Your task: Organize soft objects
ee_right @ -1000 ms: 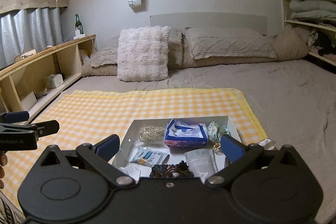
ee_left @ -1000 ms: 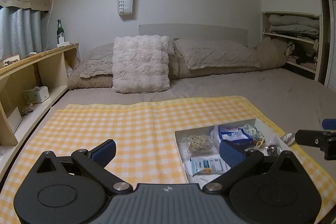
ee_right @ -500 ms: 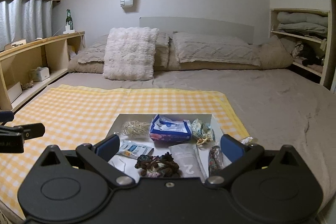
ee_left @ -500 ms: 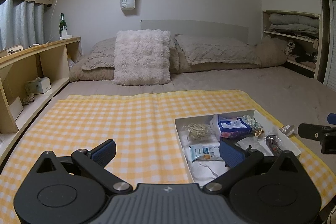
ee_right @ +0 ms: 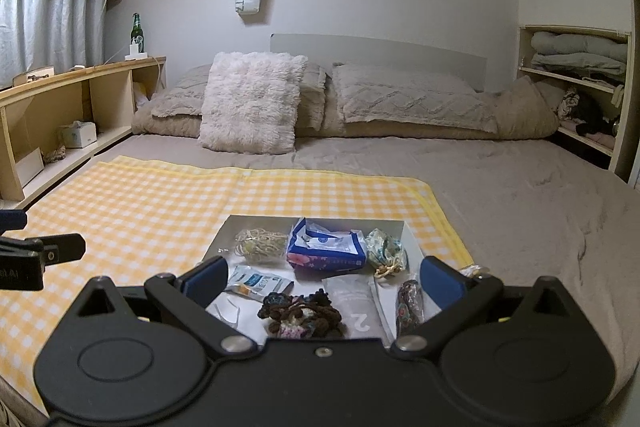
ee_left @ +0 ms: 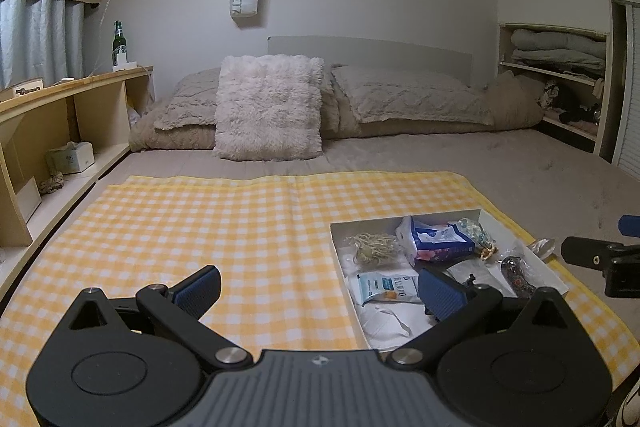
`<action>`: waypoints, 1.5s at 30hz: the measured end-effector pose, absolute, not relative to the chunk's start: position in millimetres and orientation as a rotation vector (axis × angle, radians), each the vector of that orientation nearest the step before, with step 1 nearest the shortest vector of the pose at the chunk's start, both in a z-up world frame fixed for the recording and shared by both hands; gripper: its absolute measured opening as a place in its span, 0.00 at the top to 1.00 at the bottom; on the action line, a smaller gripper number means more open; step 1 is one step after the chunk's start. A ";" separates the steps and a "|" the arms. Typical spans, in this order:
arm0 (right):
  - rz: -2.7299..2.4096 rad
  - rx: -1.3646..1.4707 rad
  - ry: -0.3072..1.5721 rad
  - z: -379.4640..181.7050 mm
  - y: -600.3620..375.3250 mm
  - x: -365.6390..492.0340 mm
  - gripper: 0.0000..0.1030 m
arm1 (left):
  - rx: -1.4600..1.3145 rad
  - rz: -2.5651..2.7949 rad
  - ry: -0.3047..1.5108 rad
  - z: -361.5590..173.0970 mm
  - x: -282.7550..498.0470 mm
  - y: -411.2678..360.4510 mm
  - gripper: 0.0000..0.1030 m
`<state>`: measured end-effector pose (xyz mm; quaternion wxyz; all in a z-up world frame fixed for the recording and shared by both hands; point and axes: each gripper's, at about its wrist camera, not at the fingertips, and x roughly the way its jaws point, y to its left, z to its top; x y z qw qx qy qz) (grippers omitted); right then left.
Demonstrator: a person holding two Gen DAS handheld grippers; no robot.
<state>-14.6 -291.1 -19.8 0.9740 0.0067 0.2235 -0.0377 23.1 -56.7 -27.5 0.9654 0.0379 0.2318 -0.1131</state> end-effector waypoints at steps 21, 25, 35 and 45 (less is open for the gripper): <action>-0.073 0.006 0.450 -18.9 -287.1 -14.9 0.00 | 0.077 -0.226 0.470 -25.9 23.3 -55.4 0.00; -0.074 0.006 0.450 -18.7 -286.9 -14.9 0.00 | 0.078 -0.225 0.471 -26.4 23.6 -55.4 0.00; -0.073 0.006 0.450 -18.6 -287.0 -15.0 0.00 | 0.078 -0.225 0.471 -26.2 23.4 -55.5 0.00; -0.072 0.005 0.449 -18.3 -286.7 -15.1 0.00 | 0.075 -0.220 0.473 -26.8 23.3 -53.8 0.00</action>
